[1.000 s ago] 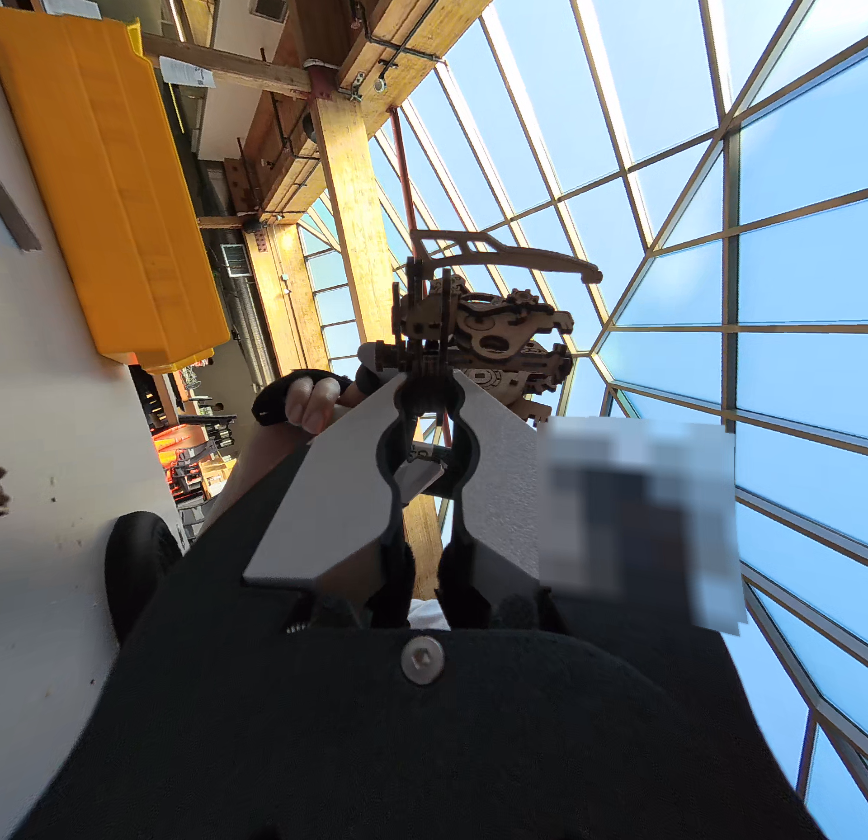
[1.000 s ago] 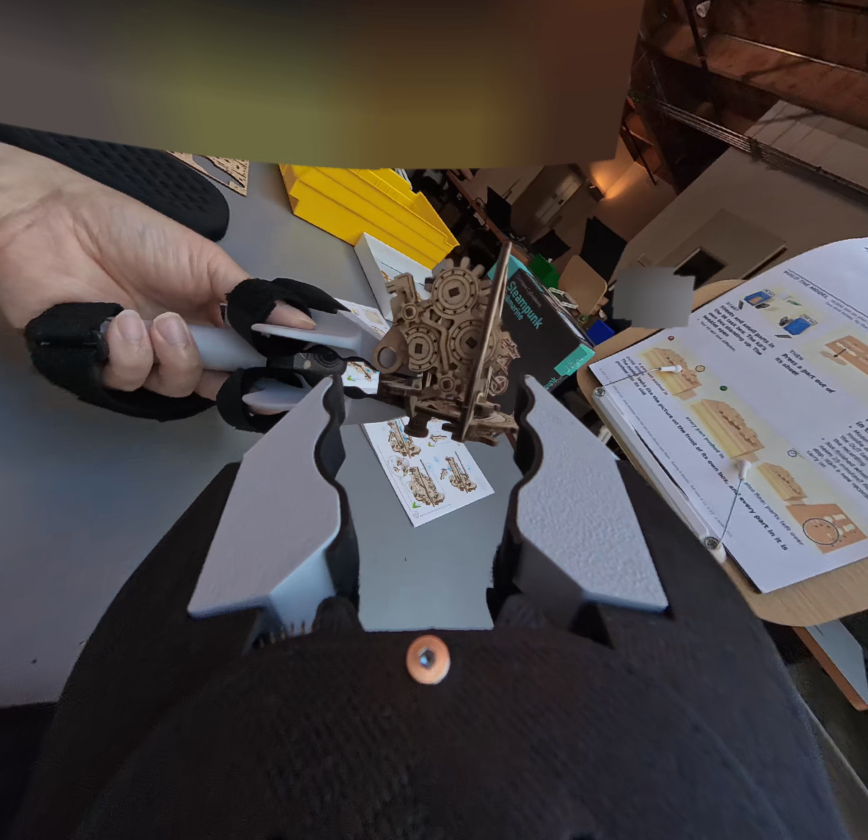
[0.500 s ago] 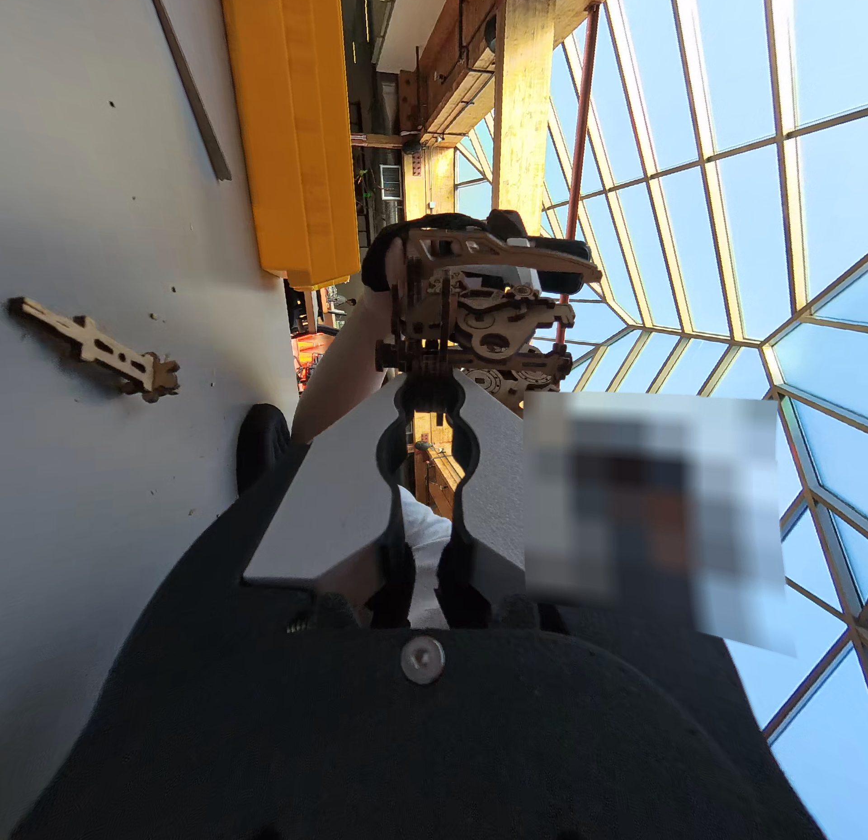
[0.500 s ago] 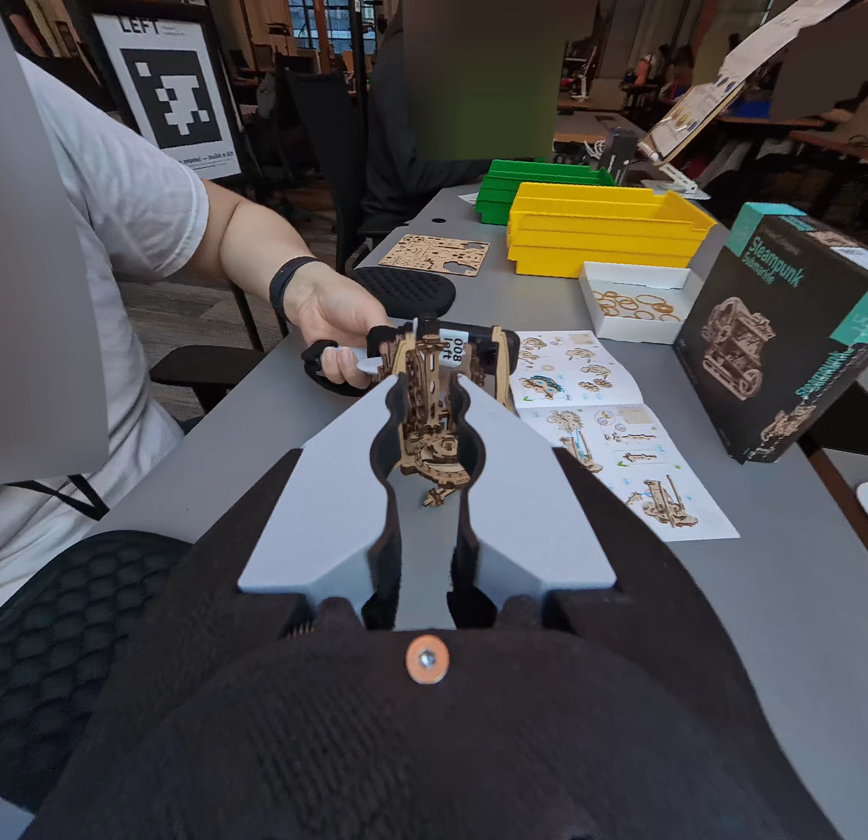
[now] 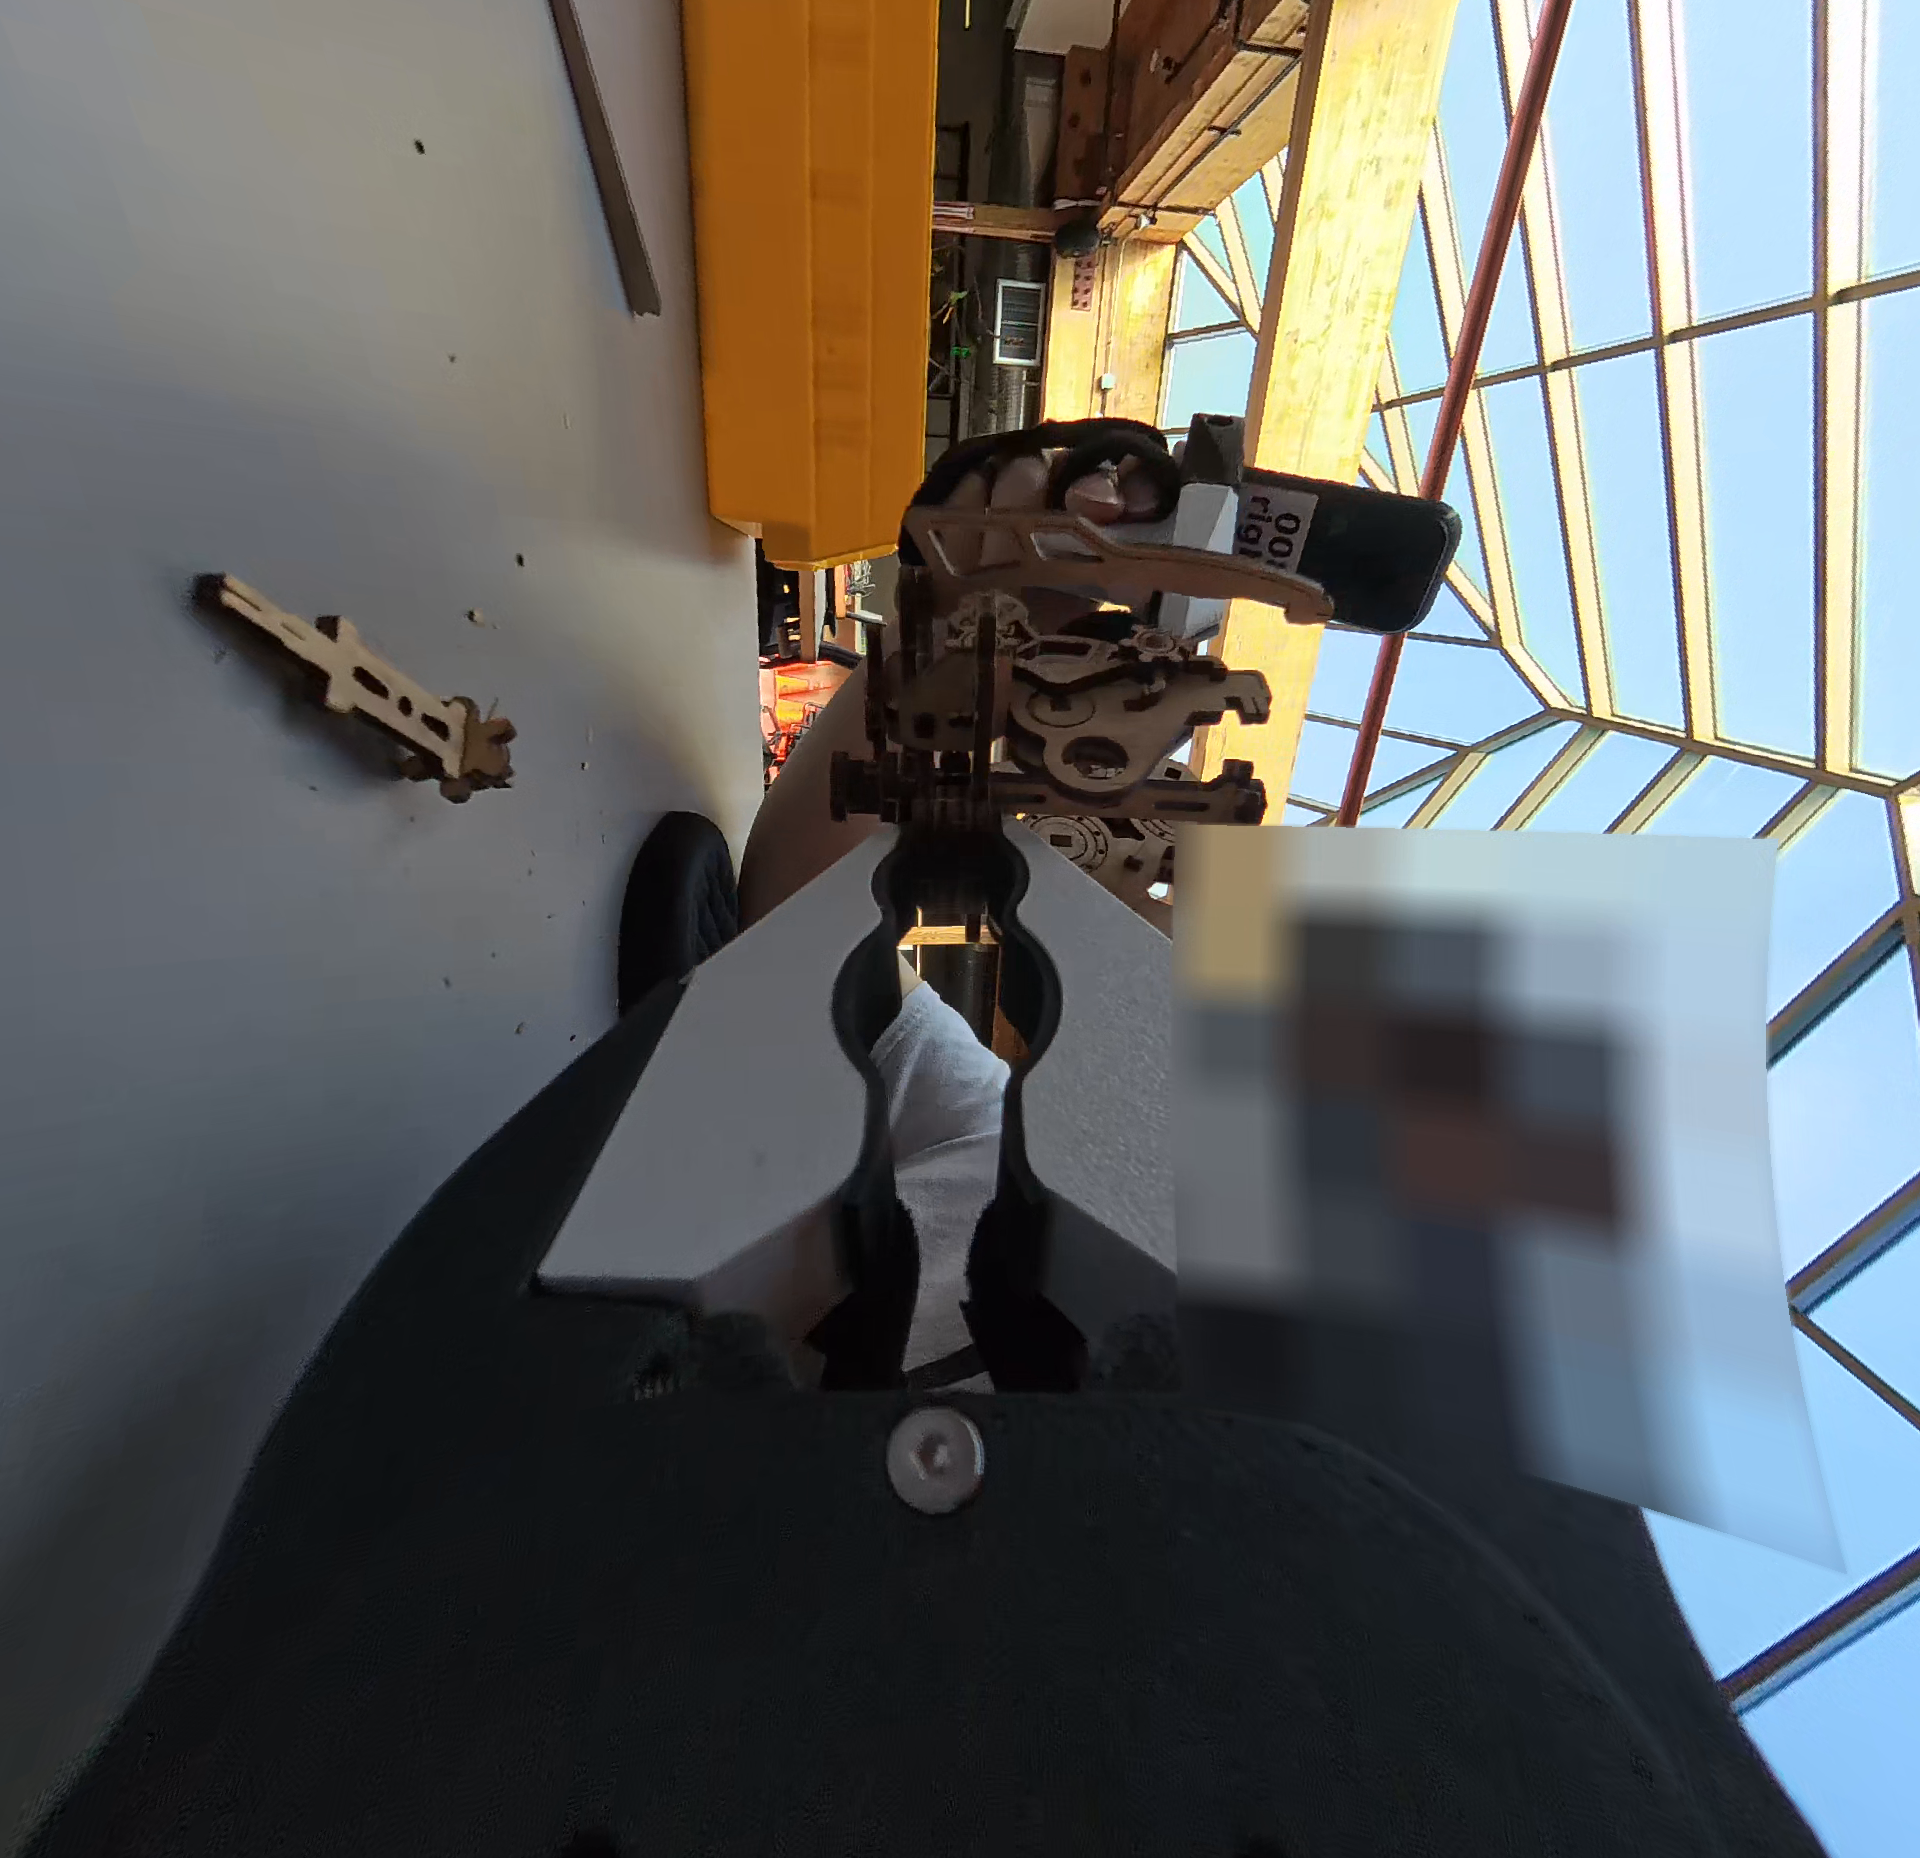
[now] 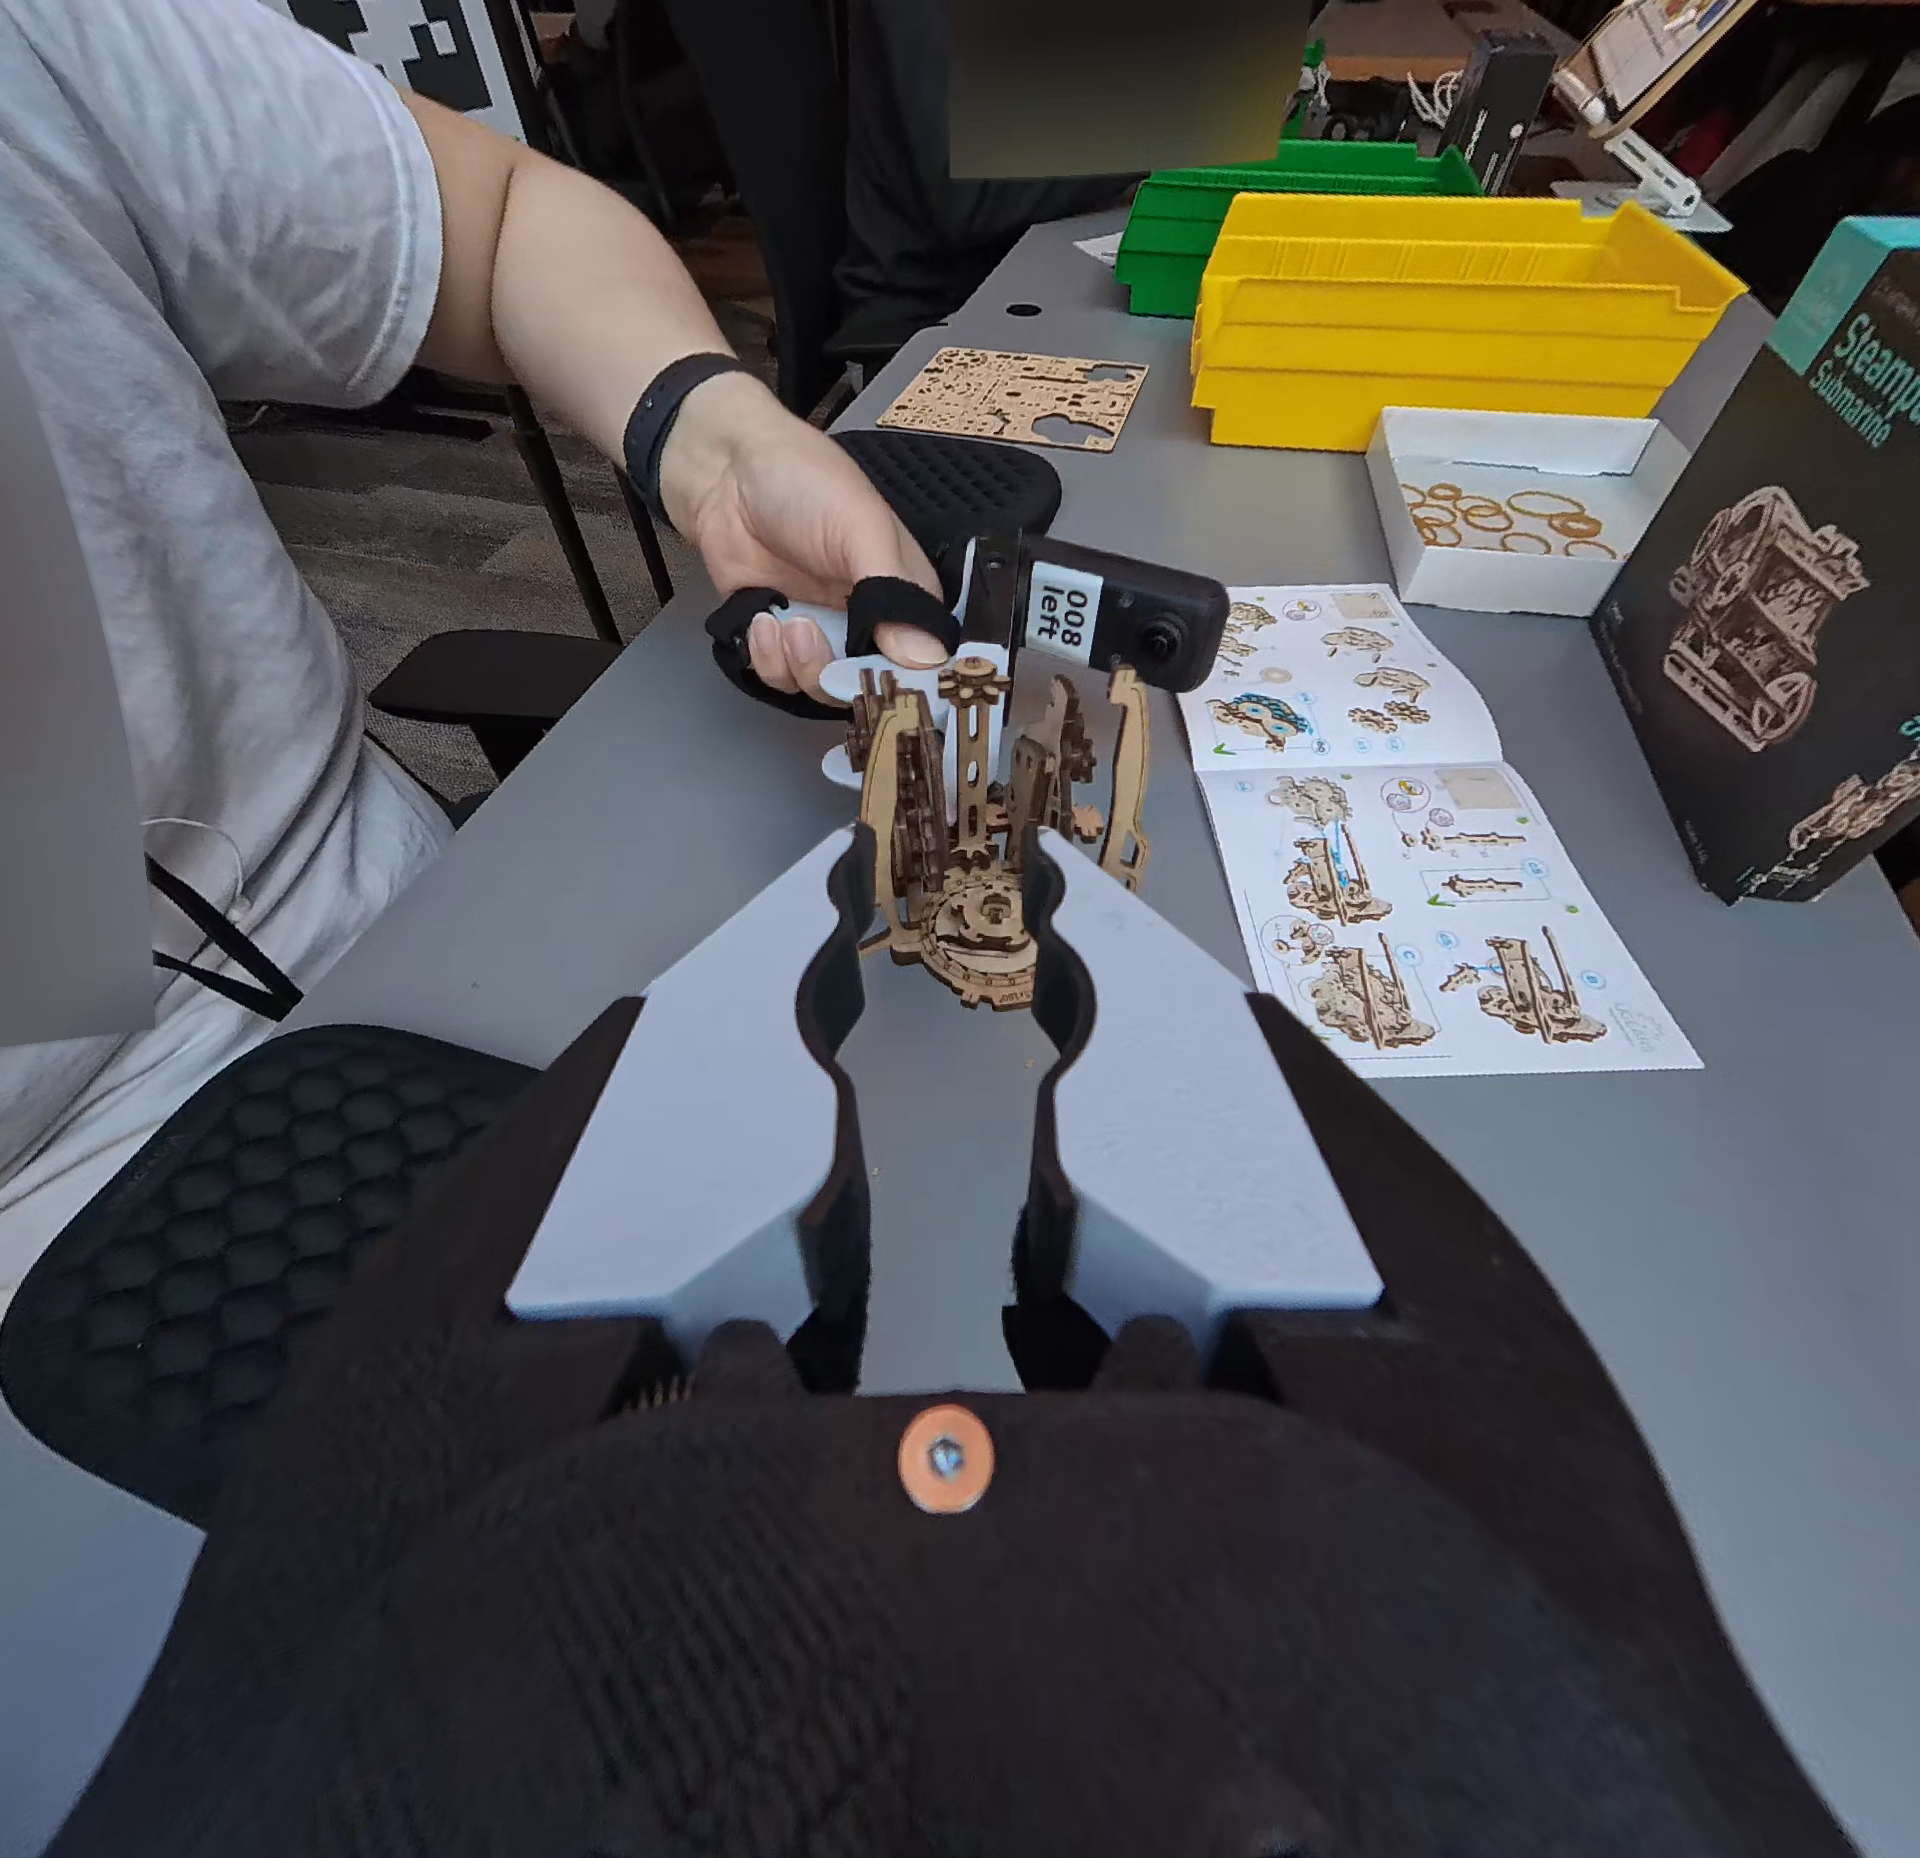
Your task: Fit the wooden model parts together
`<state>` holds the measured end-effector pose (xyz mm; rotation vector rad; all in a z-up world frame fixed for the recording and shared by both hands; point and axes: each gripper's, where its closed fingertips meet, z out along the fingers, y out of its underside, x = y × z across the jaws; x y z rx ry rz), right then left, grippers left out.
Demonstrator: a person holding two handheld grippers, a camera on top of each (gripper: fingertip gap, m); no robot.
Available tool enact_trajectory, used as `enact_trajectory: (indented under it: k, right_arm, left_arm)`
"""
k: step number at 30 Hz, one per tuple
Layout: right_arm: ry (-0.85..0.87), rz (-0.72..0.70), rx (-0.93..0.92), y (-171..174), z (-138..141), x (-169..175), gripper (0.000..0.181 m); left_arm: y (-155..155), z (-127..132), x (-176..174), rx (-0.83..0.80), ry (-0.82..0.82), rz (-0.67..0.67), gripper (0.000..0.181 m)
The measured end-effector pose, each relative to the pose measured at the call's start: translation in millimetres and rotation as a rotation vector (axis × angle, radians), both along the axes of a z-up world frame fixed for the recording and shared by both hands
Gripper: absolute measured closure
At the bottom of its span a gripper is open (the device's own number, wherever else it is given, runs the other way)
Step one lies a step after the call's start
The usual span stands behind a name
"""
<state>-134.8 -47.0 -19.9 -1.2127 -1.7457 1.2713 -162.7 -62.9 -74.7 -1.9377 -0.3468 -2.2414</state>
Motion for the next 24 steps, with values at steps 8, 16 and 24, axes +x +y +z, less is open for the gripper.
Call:
enact_trajectory:
  k: [8, 16, 24]
  right_arm:
    - [-0.027, 0.076, 0.026, -10.1, -25.5, -3.7, 0.165]
    - [-0.027, 0.129, 0.016, -20.9, -32.1, -6.4, 0.169]
    - [-0.027, 0.116, 0.012, -20.5, -32.5, -8.9, 0.168]
  left_arm:
    - [-8.1, -9.6, -0.9, -0.042, 0.083, -0.067, 0.170]
    - [-9.1, -5.7, 1.5, -0.034, 0.078, -0.079, 0.170]
    - [-9.3, -2.1, 3.4, -0.025, 0.082, -0.083, 0.170]
